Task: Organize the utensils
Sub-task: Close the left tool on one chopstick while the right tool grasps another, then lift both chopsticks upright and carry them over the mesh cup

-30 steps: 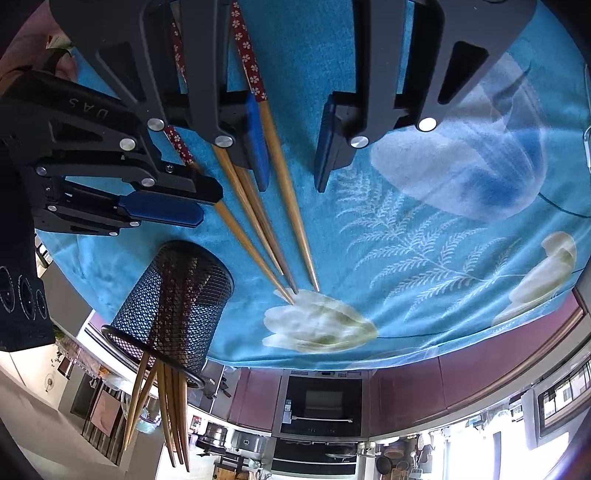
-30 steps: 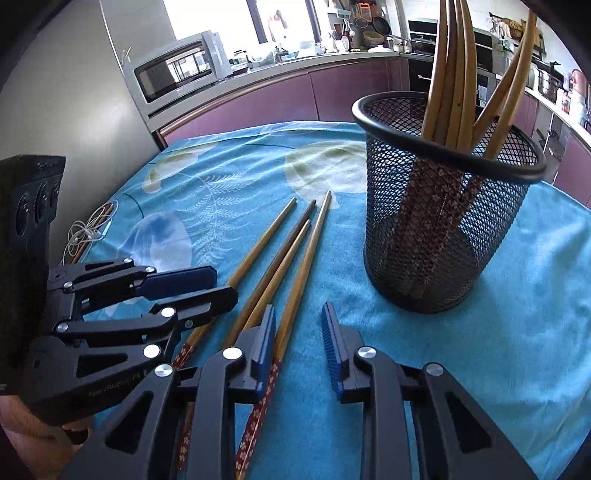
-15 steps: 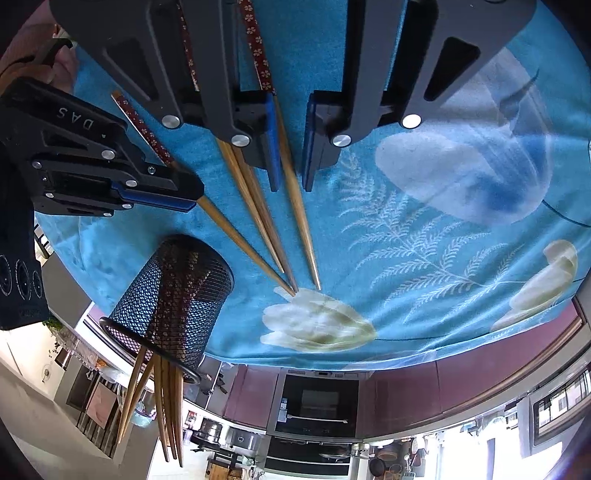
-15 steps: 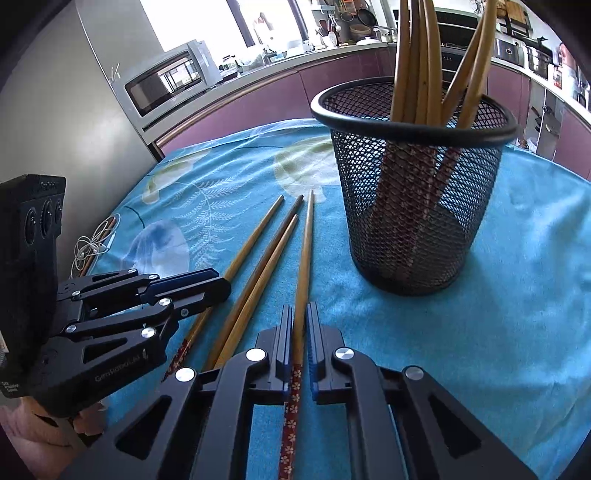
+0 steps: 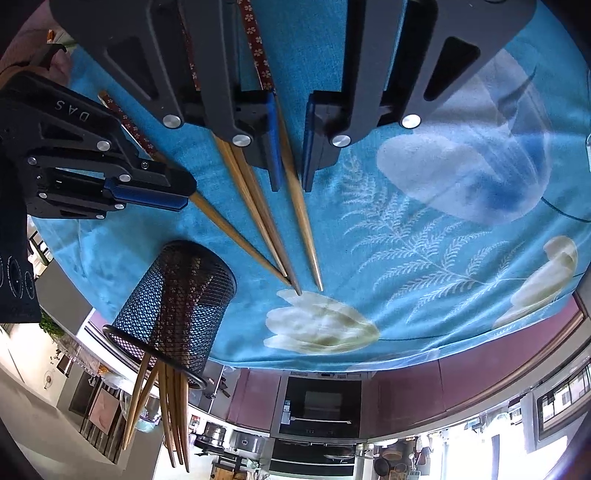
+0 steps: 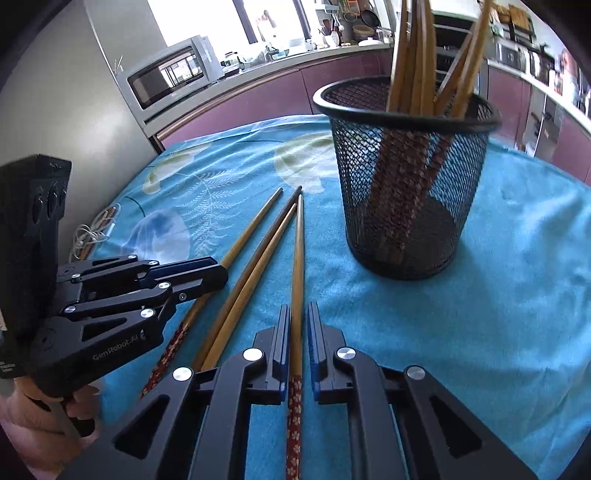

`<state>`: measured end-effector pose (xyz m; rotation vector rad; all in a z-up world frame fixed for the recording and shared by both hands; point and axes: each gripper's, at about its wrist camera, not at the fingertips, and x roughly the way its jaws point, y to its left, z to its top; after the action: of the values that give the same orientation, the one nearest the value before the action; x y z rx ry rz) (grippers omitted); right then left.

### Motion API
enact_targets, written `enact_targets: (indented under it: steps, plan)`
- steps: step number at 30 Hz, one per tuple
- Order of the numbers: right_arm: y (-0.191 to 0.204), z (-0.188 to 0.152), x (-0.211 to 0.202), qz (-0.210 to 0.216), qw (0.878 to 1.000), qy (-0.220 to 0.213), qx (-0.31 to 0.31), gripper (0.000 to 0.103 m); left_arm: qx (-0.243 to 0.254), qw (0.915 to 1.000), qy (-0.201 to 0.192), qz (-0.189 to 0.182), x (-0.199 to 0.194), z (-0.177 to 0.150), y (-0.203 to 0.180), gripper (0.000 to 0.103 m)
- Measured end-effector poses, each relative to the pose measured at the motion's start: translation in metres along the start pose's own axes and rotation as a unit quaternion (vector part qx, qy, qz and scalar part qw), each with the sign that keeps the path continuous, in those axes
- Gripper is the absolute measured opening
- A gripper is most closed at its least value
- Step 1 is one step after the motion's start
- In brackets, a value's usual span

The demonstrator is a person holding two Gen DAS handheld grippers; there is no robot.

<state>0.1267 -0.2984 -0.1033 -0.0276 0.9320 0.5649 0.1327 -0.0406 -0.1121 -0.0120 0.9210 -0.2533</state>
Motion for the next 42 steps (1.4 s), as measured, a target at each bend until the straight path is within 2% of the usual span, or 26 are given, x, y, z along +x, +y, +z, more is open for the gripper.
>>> enact_targets:
  steps: [3, 6, 8, 15, 33, 42]
  plan:
    - [0.005, 0.004, 0.004, -0.009, 1.000, -0.002, -0.015, 0.014, 0.004, 1.0000, -0.001, 0.006, 0.003, 0.003, -0.001, 0.012]
    - [0.007, 0.007, 0.006, -0.017, 1.000, -0.003, -0.023, 0.013, 0.005, 1.0000, -0.001, 0.008, 0.005, 0.006, -0.002, 0.012]
    - [0.006, 0.007, 0.006, -0.017, 1.000, -0.003, -0.021, 0.007, 0.002, 1.0000, -0.001, 0.010, 0.005, 0.007, -0.001, 0.010]
    - [-0.005, 0.005, 0.001, 0.013, 1.000, -0.004, 0.011, 0.006, -0.006, 0.9999, -0.007, 0.006, 0.002, 0.006, -0.002, 0.008]
    - [-0.009, -0.002, -0.033, 0.056, 0.997, -0.036, 0.024, 0.006, 0.000, 0.9993, -0.037, -0.010, -0.031, 0.007, -0.007, 0.008]
    - [-0.011, -0.001, -0.057, 0.065, 0.995, -0.067, 0.023, 0.006, -0.001, 0.9968, -0.058, -0.056, -0.060, 0.012, -0.010, 0.008]
